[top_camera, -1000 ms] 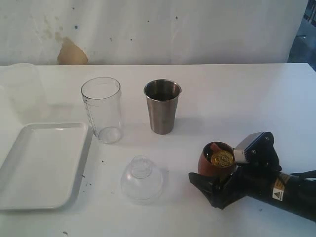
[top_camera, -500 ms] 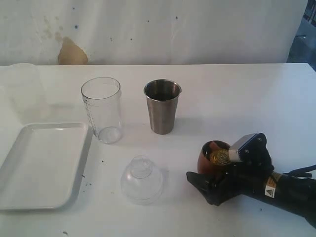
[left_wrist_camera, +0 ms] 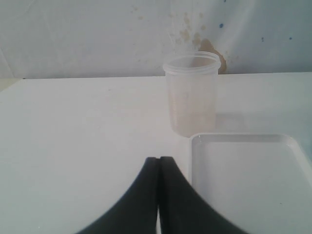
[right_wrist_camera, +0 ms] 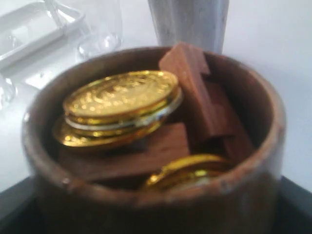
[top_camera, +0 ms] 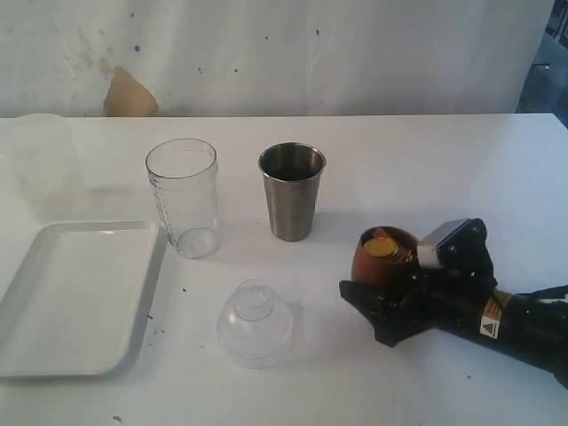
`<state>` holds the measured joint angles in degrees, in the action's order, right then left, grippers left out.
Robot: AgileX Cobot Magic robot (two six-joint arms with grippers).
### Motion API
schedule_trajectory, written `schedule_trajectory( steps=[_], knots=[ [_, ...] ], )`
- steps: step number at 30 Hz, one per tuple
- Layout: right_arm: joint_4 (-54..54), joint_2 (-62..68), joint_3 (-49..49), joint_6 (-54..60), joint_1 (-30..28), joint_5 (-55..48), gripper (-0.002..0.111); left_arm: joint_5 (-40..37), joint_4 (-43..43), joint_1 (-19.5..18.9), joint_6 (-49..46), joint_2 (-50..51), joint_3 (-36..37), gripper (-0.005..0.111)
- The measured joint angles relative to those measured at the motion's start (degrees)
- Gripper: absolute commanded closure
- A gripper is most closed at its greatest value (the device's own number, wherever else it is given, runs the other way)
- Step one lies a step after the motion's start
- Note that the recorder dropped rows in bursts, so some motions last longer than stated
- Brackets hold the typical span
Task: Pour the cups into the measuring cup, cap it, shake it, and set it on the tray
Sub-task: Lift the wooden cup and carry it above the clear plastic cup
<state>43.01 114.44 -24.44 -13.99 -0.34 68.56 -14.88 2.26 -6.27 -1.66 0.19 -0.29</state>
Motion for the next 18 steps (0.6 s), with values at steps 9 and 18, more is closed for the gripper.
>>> schedule_trajectory(
  steps=[9,18],
  knots=[
    [1.76,-13.78,-7.7,-12.47,1.85,-6.46,0.108,0.0,0.0,0.0,0.0,0.0,0.0,0.107],
    [3.87,-20.13,-25.43,-18.55,14.27,-32.45,0.108,0.0,0.0,0.0,0.0,0.0,0.0,0.107]
  ],
)
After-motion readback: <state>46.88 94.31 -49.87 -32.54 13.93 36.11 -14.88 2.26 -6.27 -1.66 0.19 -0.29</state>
